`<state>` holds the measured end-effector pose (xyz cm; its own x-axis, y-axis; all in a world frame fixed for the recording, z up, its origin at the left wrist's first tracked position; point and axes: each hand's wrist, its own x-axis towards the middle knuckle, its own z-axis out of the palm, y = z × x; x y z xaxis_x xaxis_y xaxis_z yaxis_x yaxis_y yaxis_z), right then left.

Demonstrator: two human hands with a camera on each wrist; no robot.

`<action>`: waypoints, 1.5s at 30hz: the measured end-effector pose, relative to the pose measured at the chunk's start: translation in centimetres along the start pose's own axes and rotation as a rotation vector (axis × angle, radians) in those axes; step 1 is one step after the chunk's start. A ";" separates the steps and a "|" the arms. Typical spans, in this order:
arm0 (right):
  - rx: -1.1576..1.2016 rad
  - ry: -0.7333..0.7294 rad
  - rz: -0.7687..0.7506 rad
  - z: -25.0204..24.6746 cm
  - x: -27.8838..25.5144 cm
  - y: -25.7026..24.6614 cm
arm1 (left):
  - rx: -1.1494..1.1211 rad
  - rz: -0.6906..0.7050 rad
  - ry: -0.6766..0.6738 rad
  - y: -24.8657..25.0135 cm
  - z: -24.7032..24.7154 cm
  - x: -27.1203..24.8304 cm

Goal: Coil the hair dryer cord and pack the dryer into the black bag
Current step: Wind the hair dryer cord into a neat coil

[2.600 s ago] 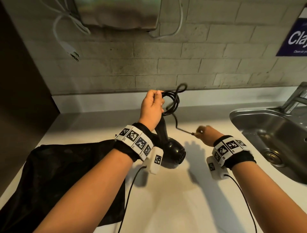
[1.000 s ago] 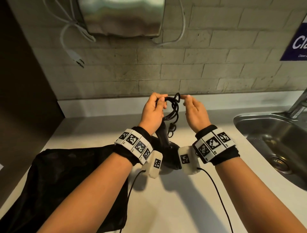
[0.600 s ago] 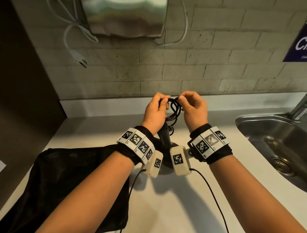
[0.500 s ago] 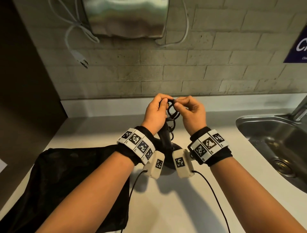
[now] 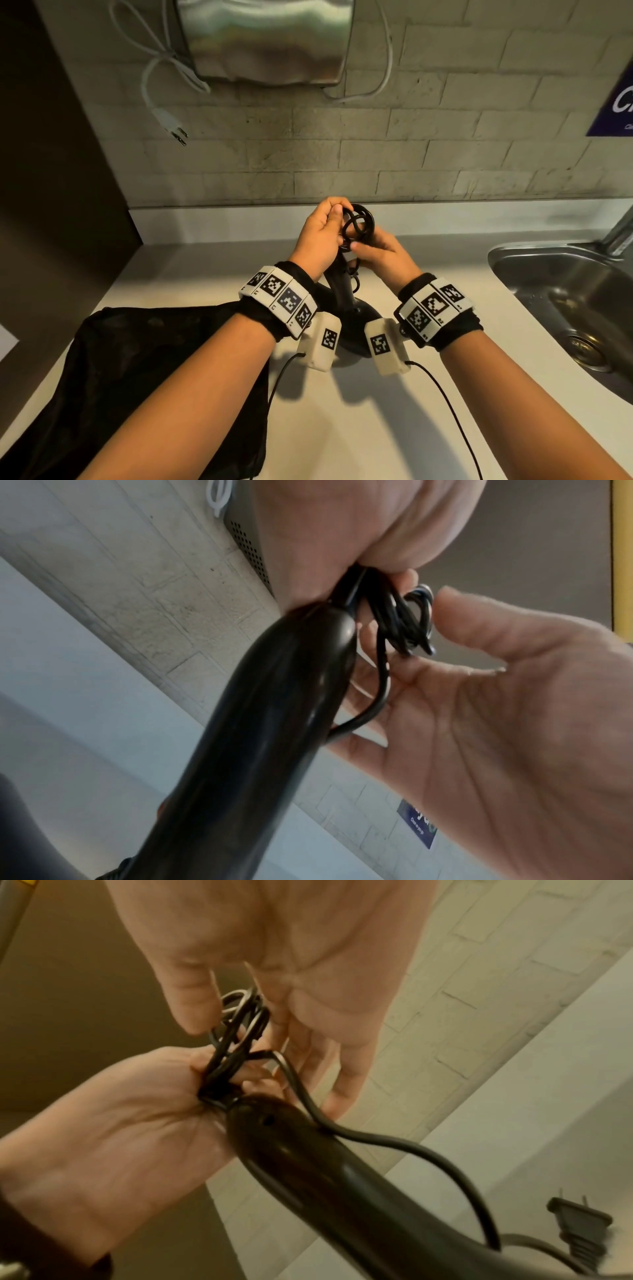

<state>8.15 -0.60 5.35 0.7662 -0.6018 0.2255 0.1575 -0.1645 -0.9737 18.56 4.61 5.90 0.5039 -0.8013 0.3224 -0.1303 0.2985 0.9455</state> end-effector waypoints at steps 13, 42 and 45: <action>-0.267 0.127 0.002 -1.2 0.1 1.0 | -0.084 -0.084 -0.040 0.3 -0.1 0.1; -0.615 0.122 0.096 -2.3 2.1 -0.4 | 0.002 -0.135 -0.218 1.2 -1.0 -0.4; -0.844 0.213 -0.035 -3.3 3.0 -1.9 | 0.049 -0.121 -0.262 1.3 -0.9 -0.2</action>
<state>8.11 -4.72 7.98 0.6234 -0.7051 0.3380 -0.4001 -0.6591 -0.6368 19.07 5.66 6.97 0.2817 -0.9379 0.2023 -0.1275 0.1724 0.9767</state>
